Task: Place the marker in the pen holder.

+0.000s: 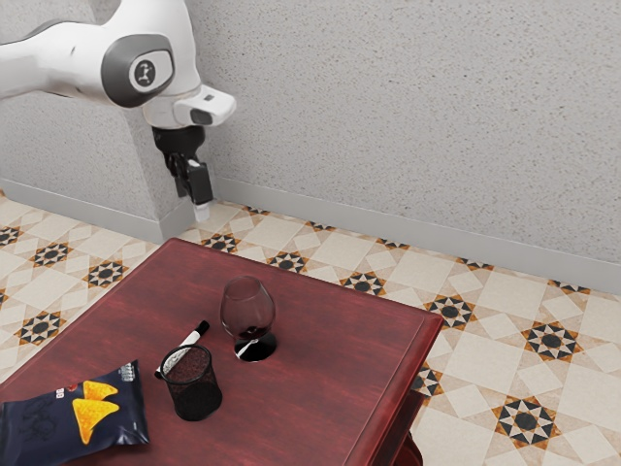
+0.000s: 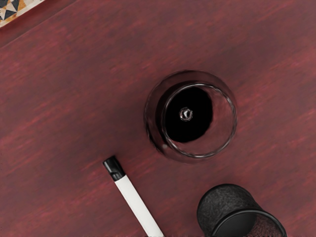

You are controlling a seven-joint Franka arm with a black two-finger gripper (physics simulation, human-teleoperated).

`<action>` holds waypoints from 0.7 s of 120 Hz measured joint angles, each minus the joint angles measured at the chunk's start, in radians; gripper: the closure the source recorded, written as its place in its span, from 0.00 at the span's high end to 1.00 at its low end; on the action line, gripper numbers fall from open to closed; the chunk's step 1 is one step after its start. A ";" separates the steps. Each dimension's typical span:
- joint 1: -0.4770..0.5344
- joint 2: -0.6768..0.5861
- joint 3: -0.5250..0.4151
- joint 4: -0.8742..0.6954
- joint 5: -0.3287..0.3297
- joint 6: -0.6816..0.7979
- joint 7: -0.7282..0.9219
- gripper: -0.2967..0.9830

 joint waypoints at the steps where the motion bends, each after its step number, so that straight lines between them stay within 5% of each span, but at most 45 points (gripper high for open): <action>1: 0.002 0.000 0.000 0.000 0.000 0.000 0.002 0.77; 26: 0.070 -0.015 0.002 -0.034 0.002 0.018 0.051 0.77; 42: 0.072 -0.048 0.037 -0.249 -0.019 0.143 0.060 0.77; 84: 0.095 0.011 0.050 -0.403 -0.017 0.398 -0.015 0.77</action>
